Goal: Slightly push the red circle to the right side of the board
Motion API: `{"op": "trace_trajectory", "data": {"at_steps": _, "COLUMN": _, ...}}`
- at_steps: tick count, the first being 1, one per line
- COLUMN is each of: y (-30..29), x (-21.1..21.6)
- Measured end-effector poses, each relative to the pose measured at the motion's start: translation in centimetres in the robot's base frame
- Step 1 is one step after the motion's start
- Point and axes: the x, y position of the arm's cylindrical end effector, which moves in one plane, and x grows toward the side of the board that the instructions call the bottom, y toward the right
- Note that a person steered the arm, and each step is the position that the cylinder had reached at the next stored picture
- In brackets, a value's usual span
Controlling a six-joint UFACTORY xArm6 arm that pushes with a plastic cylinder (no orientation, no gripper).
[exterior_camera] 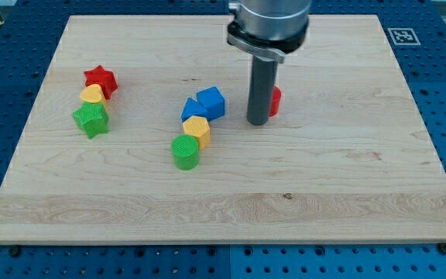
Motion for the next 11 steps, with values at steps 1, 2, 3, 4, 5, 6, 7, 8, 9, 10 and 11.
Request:
{"op": "trace_trajectory", "data": {"at_steps": 1, "y": -1.0, "x": -1.1}}
{"op": "trace_trajectory", "data": {"at_steps": 2, "y": -1.7, "x": -2.6}}
{"op": "trace_trajectory", "data": {"at_steps": 3, "y": -2.7, "x": -5.3}}
{"op": "trace_trajectory", "data": {"at_steps": 4, "y": -0.4, "x": -5.9}}
{"op": "trace_trajectory", "data": {"at_steps": 5, "y": 0.4, "x": -3.7}}
{"op": "trace_trajectory", "data": {"at_steps": 6, "y": 0.3, "x": -3.3}}
{"op": "trace_trajectory", "data": {"at_steps": 7, "y": -0.3, "x": -2.9}}
{"op": "trace_trajectory", "data": {"at_steps": 8, "y": 0.3, "x": -2.2}}
{"op": "trace_trajectory", "data": {"at_steps": 9, "y": 2.2, "x": -1.5}}
{"op": "trace_trajectory", "data": {"at_steps": 10, "y": 2.6, "x": -0.7}}
{"op": "trace_trajectory", "data": {"at_steps": 11, "y": 2.3, "x": -0.4}}
